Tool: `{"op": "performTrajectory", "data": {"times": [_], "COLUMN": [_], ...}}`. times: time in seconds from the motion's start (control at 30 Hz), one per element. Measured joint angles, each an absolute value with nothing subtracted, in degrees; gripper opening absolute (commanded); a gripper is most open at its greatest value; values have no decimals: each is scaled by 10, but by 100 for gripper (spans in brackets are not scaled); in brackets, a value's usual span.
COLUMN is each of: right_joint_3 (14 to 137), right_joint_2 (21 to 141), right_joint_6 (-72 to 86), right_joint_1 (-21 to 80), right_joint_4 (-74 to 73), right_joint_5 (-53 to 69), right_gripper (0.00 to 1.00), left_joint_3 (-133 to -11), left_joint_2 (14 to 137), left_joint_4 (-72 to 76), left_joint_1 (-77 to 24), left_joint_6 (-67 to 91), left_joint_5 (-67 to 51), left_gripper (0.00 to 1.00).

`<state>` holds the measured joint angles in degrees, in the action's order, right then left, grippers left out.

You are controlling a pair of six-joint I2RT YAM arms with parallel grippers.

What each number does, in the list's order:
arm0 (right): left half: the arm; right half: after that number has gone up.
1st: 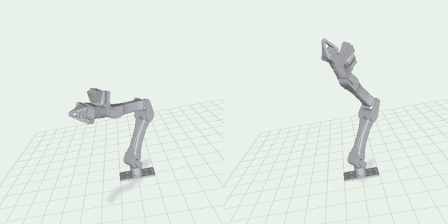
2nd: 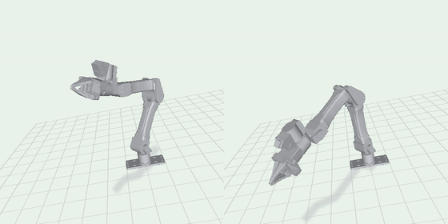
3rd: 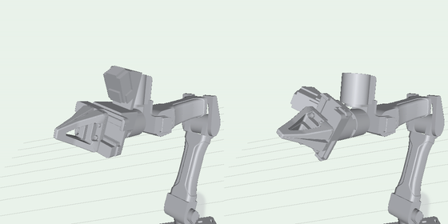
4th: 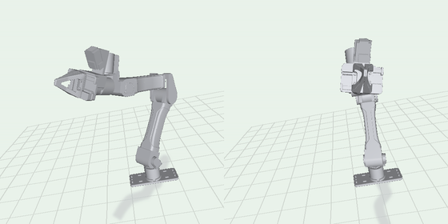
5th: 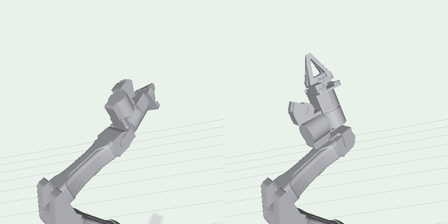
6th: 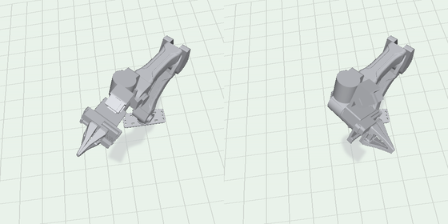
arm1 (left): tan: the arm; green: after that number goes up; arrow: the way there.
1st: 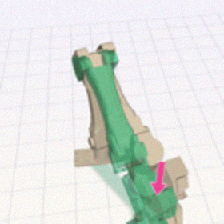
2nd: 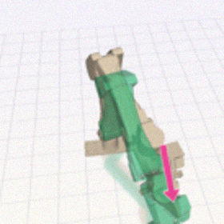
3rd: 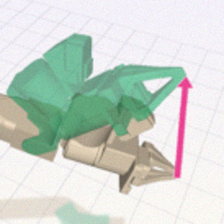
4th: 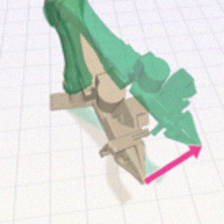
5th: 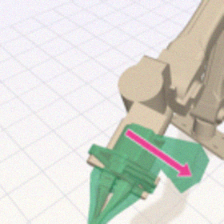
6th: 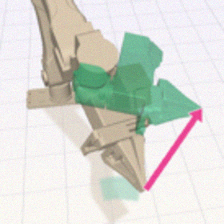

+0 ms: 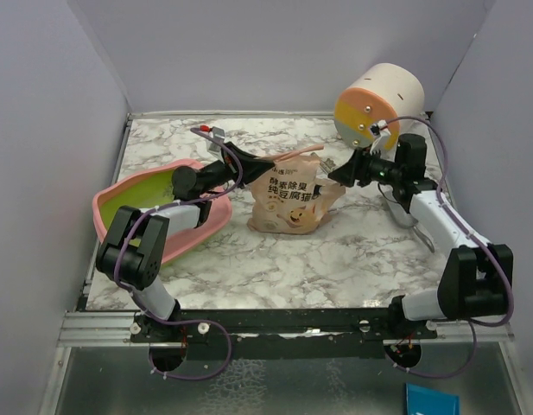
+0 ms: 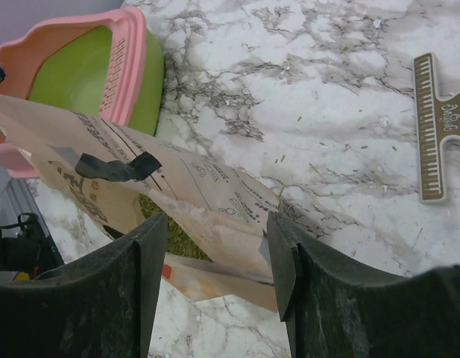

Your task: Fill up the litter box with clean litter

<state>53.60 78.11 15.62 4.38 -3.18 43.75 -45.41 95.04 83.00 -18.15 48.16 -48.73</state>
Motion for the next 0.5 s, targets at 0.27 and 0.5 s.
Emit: {"op": "performTrajectory", "data": {"times": [0.27, 0.5], "right_joint_3": [619, 664], "right_joint_2": [867, 886], "right_joint_6": [128, 76], "right_joint_1": [44, 46], "right_joint_4": [-65, -134], "right_joint_5": [512, 568], "right_gripper": [56, 55], "left_joint_3": [-454, -455], "left_joint_2": [950, 950], "left_joint_4": [836, 841], "left_joint_1": [-185, -188], "left_joint_6": [485, 485], "left_joint_5": [-493, -503], "left_gripper": [0, 0]}}
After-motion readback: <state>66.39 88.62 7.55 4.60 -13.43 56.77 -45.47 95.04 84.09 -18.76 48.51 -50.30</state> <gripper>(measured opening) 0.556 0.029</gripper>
